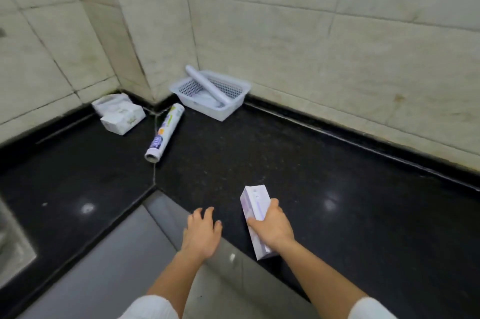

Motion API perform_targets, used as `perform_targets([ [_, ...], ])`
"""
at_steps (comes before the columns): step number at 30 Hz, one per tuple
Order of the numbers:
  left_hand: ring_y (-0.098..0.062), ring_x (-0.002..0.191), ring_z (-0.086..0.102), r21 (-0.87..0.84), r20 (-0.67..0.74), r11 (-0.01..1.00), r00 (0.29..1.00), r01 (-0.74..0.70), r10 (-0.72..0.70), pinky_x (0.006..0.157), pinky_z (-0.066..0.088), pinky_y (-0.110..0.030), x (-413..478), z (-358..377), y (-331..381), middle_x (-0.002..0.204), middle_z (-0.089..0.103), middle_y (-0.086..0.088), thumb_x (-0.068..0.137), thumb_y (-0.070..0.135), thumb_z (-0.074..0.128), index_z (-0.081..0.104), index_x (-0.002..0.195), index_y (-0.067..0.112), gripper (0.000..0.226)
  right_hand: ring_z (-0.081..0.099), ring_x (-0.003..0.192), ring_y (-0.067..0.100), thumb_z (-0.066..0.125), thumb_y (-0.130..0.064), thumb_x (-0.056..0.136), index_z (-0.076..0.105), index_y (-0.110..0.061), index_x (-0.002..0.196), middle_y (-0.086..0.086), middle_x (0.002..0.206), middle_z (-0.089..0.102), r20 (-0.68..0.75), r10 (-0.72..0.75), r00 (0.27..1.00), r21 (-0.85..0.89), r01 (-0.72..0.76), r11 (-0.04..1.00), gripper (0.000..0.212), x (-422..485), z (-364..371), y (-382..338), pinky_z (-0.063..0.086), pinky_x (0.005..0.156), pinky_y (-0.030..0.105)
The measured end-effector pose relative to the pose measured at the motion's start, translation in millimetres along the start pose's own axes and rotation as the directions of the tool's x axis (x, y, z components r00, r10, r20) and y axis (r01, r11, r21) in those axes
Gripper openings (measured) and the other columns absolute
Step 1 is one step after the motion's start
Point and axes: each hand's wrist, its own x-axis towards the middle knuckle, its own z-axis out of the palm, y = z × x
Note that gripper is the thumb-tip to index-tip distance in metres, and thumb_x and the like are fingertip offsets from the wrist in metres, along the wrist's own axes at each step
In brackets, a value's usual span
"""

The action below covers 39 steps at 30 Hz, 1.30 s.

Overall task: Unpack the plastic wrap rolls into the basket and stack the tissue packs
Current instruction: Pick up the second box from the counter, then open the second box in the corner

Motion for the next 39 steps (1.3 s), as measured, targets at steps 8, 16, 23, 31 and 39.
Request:
perform_targets([
  [8,-0.032,0.132,0.039,-0.259,-0.04,0.964,0.996,0.064,-0.077,0.112,0.03,-0.039,99.7,-76.4,-55.3,0.141,0.046,-0.015,0.1,0.032,0.038,0.046,0.137,0.016,0.041,0.059,0.096,0.02,0.068,-0.038,0.075,0.039,-0.02,0.109,-0.001,0.109,0.057,0.103,-0.108,0.989,0.225,0.082,0.971,0.049,76.6,38.4,-124.3,0.048,0.075,0.034],
  [16,-0.038,0.1,0.065,-0.807,0.39,0.475,0.921,0.352,-0.02,0.073,0.056,-0.044,206.4,-172.5,-50.8,0.127,0.058,-0.008,0.093,0.062,0.032,0.048,0.127,0.031,0.048,0.07,0.092,0.024,0.074,-0.023,0.064,0.057,-0.019,0.108,0.009,0.104,0.07,0.238,-0.217,0.947,0.713,-0.019,0.701,0.047,171.3,32.9,-243.8,0.056,0.071,0.039],
  [23,-0.025,0.104,0.066,-0.898,0.299,0.369,0.947,0.238,0.117,0.083,0.056,-0.042,261.1,-228.5,-67.3,0.121,0.063,-0.001,0.081,0.062,0.051,0.063,0.119,0.04,0.044,0.07,0.094,0.01,0.081,-0.014,0.061,0.065,-0.023,0.113,-0.001,0.106,0.075,0.318,-0.41,0.855,0.72,0.065,0.691,0.055,229.3,34.5,-303.1,0.041,0.078,0.033],
  [31,-0.003,0.109,0.062,-0.82,-0.067,0.527,0.952,-0.223,0.298,0.081,0.057,-0.022,290.2,-244.9,-76.5,0.123,0.06,0.01,0.064,-0.004,0.08,0.042,0.137,0.028,0.088,0.07,0.083,-0.001,0.085,-0.028,0.068,0.067,-0.032,0.105,-0.016,0.095,0.075,0.185,-0.486,0.854,0.566,0.312,0.763,0.042,235.8,37.2,-332.2,0.049,0.061,0.007],
  [39,-0.002,0.102,0.066,-0.779,0.13,0.593,0.873,-0.204,0.471,0.075,0.055,-0.016,323.8,-260.1,-91.0,0.114,0.067,0.01,0.067,0.013,0.084,0.051,0.122,0.05,0.074,0.065,0.08,0.008,0.08,-0.056,0.062,0.053,-0.039,0.125,0.005,0.097,0.07,0.196,-0.444,0.874,0.401,0.342,0.85,0.07,245.8,-8.6,-348.9,0.053,0.069,0.023],
])
